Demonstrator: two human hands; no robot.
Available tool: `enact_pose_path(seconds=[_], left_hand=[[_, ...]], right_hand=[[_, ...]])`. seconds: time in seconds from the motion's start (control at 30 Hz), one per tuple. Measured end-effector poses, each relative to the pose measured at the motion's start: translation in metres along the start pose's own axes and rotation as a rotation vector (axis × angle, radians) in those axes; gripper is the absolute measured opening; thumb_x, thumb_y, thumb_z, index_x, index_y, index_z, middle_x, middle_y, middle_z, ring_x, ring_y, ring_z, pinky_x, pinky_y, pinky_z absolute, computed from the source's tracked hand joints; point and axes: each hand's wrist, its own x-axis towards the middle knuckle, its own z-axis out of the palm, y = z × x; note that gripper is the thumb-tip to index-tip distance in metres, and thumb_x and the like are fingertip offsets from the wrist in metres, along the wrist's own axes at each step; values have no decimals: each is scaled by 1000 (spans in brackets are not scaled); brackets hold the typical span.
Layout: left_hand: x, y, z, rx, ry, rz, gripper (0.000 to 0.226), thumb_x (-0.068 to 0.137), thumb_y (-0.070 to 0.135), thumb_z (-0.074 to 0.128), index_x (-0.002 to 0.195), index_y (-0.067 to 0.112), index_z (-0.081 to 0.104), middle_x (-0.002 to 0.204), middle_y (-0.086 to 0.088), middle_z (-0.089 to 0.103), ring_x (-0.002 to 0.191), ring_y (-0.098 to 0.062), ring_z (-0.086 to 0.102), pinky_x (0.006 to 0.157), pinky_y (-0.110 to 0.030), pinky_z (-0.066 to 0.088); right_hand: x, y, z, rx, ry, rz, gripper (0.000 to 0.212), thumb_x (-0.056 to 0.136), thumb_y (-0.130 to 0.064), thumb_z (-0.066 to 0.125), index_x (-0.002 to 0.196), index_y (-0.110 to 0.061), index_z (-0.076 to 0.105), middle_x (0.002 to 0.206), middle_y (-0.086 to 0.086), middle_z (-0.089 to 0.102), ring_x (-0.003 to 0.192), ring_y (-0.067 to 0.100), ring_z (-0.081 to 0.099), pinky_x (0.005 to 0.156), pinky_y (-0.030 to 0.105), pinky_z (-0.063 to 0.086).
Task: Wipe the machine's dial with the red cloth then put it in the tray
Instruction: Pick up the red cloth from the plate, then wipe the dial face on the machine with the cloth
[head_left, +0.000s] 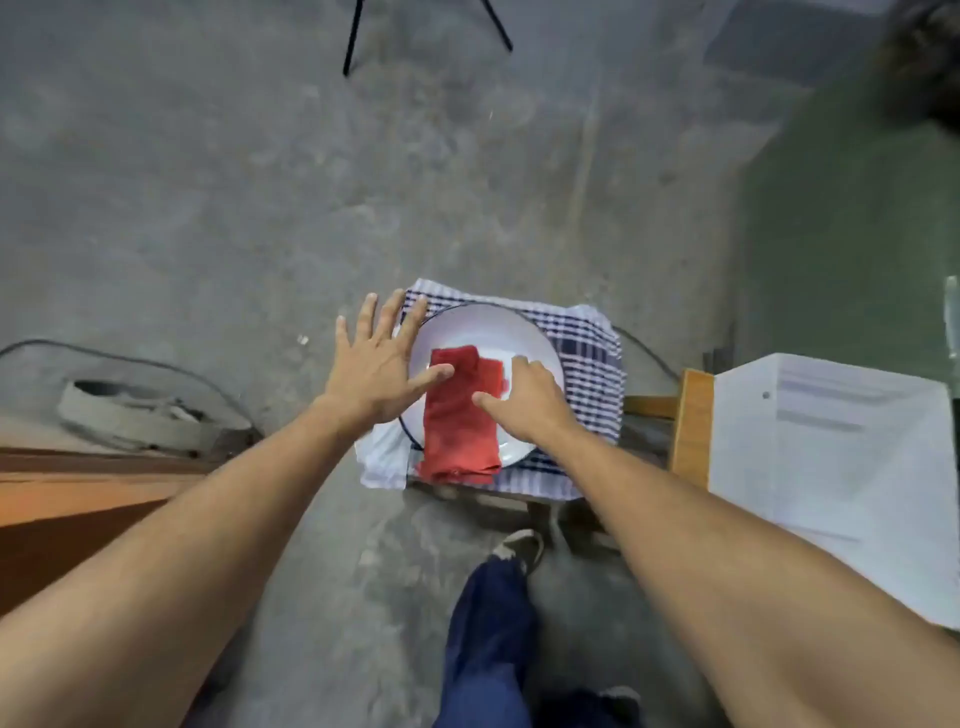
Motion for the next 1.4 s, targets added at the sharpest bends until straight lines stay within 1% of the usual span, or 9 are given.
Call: enact_pose_path(seconds=[0.2, 0.37, 0.53, 0.6, 0.73, 0.83, 1.0, 1.17, 1.4], left_hand=[[0, -23, 31, -14, -12, -16, 100, 92, 85, 36, 172, 35, 0, 182, -2, -3, 168, -30, -9, 132, -67, 1], [1, -29, 28, -35, 22, -21, 98, 94, 82, 38, 172, 35, 3, 182, -3, 0, 168, -31, -6, 132, -66, 6], [2, -10, 3, -36, 43, -7, 98, 94, 81, 39, 172, 35, 2, 182, -1, -1, 168, -29, -7, 132, -66, 4], [3, 7, -13, -35, 69, 15, 97, 95, 80, 40, 172, 35, 2, 182, -1, -1, 168, -29, -8, 132, -65, 3], [0, 57, -49, -21, 123, 87, 96, 95, 79, 40, 172, 35, 4, 182, 0, 0, 168, -29, -7, 132, -65, 4], [-11, 111, -78, 9, 190, 157, 94, 96, 78, 40, 172, 35, 6, 182, 0, 2, 168, -29, -5, 132, -64, 6], [-41, 230, -134, 36, 297, 342, 90, 97, 79, 34, 172, 38, 5, 182, 1, 2, 168, -28, -5, 132, -63, 5], [-85, 357, -189, 71, 390, 527, 95, 91, 85, 25, 172, 38, 6, 182, 0, 4, 168, -29, -2, 133, -63, 7], [-164, 551, -237, 87, 493, 874, 94, 94, 83, 29, 172, 37, 5, 182, 0, 3, 168, -30, -4, 133, -65, 6]], right_hand=[[18, -21, 84, 143, 98, 250, 97, 93, -51, 76, 160, 1, 29, 152, 22, 46, 138, 45, 52, 109, 53, 50], [42, -18, 93, 433, 113, 422, 73, 82, -27, 90, 137, -2, 48, 133, 21, 68, 118, 43, 70, 95, 45, 60], [40, -2, 61, 912, -74, 415, 30, 78, -12, 65, 107, -10, 71, 94, 13, 74, 90, 36, 75, 78, 44, 65], [31, 4, 38, 1112, -157, 409, 30, 85, -3, 55, 114, -7, 60, 87, 16, 64, 77, 34, 68, 69, 41, 62], [4, 26, -19, 1243, -135, 335, 30, 93, 11, 47, 110, -14, 50, 103, 19, 61, 91, 35, 65, 93, 54, 58], [-33, 49, -75, 1366, -118, 244, 38, 93, 17, 43, 121, -6, 56, 96, 20, 68, 82, 32, 69, 84, 48, 61], [-119, 97, -192, 1516, -145, 116, 38, 97, -5, 46, 126, -2, 71, 99, 17, 79, 89, 31, 75, 95, 39, 60], [-206, 158, -299, 1625, 56, -23, 39, 101, -29, 54, 118, -3, 79, 104, 16, 83, 92, 29, 80, 93, 38, 63], [-373, 279, -428, 1585, 469, -175, 45, 89, -49, 69, 113, -15, 86, 118, 13, 83, 104, 30, 79, 111, 47, 56]])
